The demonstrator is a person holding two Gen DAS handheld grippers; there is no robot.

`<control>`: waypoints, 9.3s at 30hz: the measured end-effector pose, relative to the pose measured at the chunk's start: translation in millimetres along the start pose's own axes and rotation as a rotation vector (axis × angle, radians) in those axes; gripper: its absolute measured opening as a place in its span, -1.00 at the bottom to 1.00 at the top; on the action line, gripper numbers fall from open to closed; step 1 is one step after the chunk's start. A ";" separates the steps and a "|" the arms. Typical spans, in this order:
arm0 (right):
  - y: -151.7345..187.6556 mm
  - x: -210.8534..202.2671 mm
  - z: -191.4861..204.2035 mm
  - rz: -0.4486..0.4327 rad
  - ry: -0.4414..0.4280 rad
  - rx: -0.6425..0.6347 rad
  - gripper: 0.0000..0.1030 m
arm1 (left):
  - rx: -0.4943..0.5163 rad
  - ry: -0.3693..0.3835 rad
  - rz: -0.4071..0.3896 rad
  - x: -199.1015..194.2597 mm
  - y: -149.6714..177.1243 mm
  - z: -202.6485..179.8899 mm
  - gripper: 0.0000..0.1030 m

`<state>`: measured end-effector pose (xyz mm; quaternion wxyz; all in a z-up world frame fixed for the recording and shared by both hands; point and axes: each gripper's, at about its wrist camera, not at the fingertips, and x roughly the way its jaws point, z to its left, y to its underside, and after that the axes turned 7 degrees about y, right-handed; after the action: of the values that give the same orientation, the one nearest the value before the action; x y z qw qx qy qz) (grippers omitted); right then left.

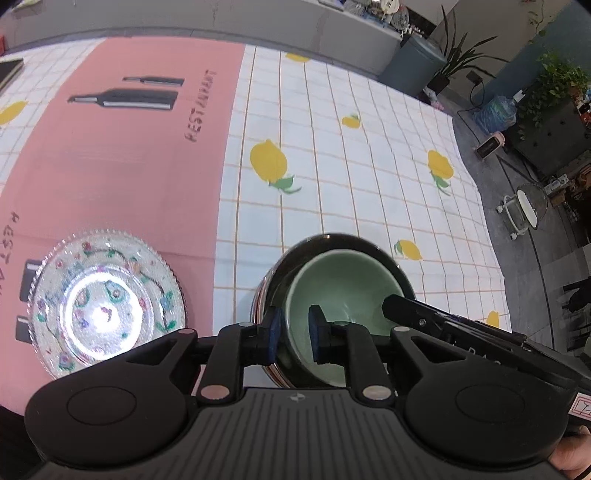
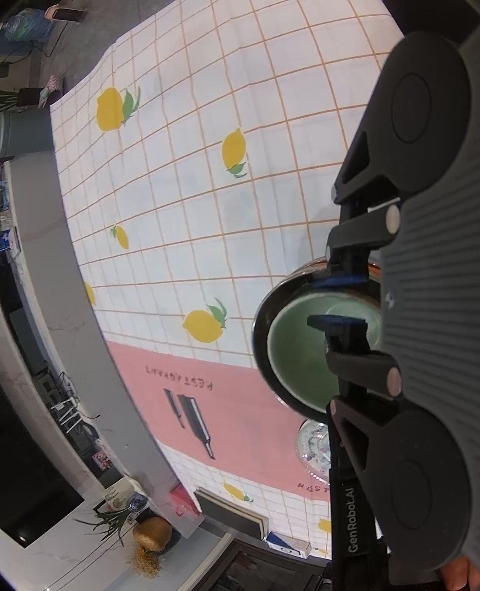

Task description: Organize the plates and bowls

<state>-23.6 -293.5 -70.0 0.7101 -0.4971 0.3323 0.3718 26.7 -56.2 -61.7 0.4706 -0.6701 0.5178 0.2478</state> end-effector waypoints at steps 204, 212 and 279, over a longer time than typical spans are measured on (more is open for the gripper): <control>114.6 -95.5 96.4 -0.271 0.095 -0.288 0.62 | 0.141 -0.352 -0.410 -119.1 143.2 42.0 0.78; 113.6 -97.9 97.3 -0.280 0.102 -0.297 0.62 | 0.138 -0.340 -0.410 -117.9 141.9 41.6 0.78; 113.0 -97.7 95.2 -0.278 0.104 -0.301 0.62 | 0.138 -0.348 -0.410 -117.6 138.6 42.6 0.76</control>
<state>-160.0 -196.2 -12.5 0.6540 -0.6572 0.2375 0.2898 -135.4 32.9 -35.7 0.6372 -0.6747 0.2983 0.2231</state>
